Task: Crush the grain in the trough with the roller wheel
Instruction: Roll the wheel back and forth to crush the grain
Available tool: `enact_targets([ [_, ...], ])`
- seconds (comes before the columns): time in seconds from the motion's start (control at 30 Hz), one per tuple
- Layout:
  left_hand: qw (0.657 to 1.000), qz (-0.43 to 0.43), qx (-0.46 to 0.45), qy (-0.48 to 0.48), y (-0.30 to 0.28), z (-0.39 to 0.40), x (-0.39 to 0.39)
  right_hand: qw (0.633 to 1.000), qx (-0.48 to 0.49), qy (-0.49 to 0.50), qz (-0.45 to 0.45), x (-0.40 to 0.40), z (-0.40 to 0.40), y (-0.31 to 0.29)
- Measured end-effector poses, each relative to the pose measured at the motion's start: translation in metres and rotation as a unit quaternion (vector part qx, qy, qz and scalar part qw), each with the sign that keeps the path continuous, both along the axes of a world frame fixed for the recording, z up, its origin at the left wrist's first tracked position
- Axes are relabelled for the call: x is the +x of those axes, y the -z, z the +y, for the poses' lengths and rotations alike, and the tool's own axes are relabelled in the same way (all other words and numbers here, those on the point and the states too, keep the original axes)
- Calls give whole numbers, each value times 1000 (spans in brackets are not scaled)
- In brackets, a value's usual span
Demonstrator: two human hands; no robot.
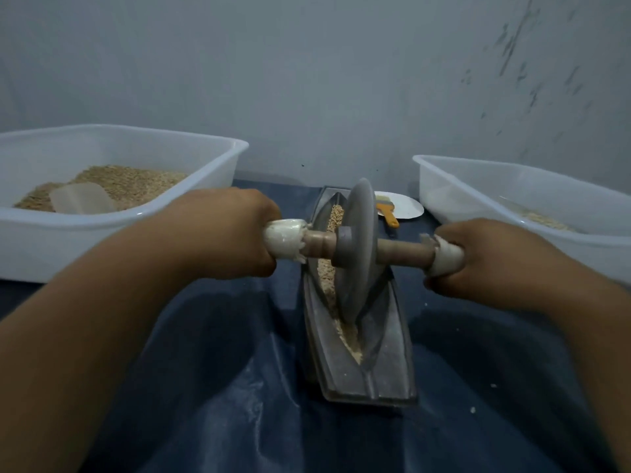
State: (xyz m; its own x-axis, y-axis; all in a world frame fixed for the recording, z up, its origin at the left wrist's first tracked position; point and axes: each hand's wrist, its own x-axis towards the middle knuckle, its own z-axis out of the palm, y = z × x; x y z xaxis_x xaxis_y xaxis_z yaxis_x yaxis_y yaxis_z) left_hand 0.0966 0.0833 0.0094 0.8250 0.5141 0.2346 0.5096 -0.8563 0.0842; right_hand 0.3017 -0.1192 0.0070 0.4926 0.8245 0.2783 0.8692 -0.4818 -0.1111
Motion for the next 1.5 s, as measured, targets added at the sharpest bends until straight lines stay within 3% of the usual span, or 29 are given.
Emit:
enact_targets([
  [0.1,999,32,-25,29,-11,-4,-11,985,-58,-43,157,-3,-20,-10],
  [0.17,999,36,-25,28,-11,-5,-12,980,-55,-49,186,-4,-22,-11],
  [0.3,999,-37,26,-5,4,0,5,998,40,15,46,-2,3,4],
  [0.4,999,-36,21,-7,6,1,7,999,40,26,-21,-3,8,6],
  [0.6,998,41,-43,29,-12,-6,-13,979,-56,-42,191,-6,-23,-13],
  [0.67,1000,12,-15,12,-7,-5,-6,984,-24,-29,172,-1,-16,-8],
  [0.77,998,-51,32,-14,4,-1,9,997,45,20,56,1,4,4],
  [0.83,999,-35,17,-15,4,-1,10,999,47,27,-3,-1,8,6],
  [0.9,1000,9,-19,-2,-1,-1,2,1000,16,8,5,-1,0,-1],
  [1.07,996,58,-62,23,-13,-7,-16,989,-31,-59,134,-5,-23,-12],
  [1.3,999,-26,27,-26,8,-1,11,998,25,38,-38,3,8,11],
  [1.43,999,6,27,-26,-2,-13,4,999,-22,40,-28,-9,0,1],
  [1.5,997,25,68,-26,-7,-25,-5,997,-61,39,-12,-19,-11,-2],
])
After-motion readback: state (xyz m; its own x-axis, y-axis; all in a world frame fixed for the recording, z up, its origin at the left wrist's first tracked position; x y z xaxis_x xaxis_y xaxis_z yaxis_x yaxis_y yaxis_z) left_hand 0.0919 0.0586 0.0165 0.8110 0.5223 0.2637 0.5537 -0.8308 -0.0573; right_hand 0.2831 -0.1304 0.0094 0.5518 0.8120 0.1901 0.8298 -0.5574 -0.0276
